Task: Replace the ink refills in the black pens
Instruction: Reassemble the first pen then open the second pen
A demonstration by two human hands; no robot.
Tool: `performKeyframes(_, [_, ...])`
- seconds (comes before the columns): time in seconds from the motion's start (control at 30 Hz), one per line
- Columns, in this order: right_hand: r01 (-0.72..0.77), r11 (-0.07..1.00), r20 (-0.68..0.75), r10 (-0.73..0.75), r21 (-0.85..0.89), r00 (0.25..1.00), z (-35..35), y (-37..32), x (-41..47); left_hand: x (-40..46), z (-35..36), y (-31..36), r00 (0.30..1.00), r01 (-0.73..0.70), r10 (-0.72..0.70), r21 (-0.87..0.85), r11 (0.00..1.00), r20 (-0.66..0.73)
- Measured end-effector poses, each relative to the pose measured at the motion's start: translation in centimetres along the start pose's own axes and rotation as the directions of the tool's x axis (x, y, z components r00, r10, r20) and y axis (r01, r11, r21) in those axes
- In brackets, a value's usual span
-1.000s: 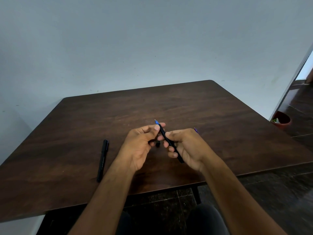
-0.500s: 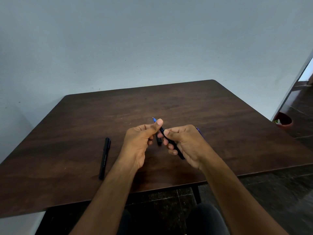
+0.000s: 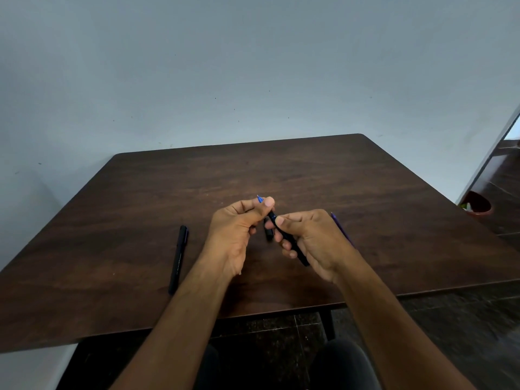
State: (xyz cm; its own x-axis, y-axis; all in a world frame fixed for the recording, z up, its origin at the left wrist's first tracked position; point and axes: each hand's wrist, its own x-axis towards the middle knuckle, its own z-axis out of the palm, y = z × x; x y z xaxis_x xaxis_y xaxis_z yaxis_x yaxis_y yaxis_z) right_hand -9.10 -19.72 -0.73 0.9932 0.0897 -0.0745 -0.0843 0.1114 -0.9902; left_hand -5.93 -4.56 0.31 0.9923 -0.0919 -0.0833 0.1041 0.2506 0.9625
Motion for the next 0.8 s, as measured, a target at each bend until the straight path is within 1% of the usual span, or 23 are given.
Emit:
performKeyframes(0.07, [0.006, 1.000, 0.001, -0.006, -0.013, 1.000, 0.1, 0.0, -0.1, 0.1, 0.1, 0.0, 0.999, 0.020, -0.021, 0.032, 0.999, 0.026])
performKeyframes(0.2, [-0.001, 1.000, -0.027, 0.002, 0.005, 1.000, 0.3, -0.1, -0.1, -0.3, 0.3, 0.3, 0.988, 0.054, -0.065, 0.083, 0.995, 0.139])
performKeyframes(0.33, [-0.013, 1.000, -0.038, 0.013, 0.018, 0.999, 0.3, -0.1, 0.1, -0.5, -0.6, 0.9, 0.974, 0.066, -0.072, 0.039, 0.997, 0.213])
performKeyframes(0.4, [-0.019, 1.000, -0.035, 0.020, 0.016, 0.999, 0.4, -0.1, 0.1, -0.5, -0.9, 0.8, 0.981, 0.051, -0.056, 0.030, 0.998, 0.188])
performKeyframes(0.53, [-0.012, 1.000, -0.028, 0.012, 0.000, 1.000, 0.7, -0.1, 0.1, -0.4, -1.0, 0.8, 0.997, 0.011, -0.014, 0.042, 0.999, 0.069])
performKeyframes(0.63, [0.008, 1.000, -0.023, -0.008, -0.009, 1.000, 0.9, -0.1, 0.0, -0.3, -0.8, 1.0, 1.000, 0.019, -0.020, 0.066, 0.998, 0.011])
performKeyframes(0.73, [0.015, 1.000, -0.014, -0.015, -0.001, 1.000, 1.0, 0.0, 0.0, -0.3, -0.7, 0.8, 0.999, 0.029, -0.030, 0.080, 0.996, 0.016])
performKeyframes(0.8, [0.014, 1.000, -0.018, -0.014, 0.005, 1.000, 1.0, 0.0, 0.0, -0.2, -0.8, 0.9, 0.997, 0.036, -0.043, 0.093, 0.995, 0.065])
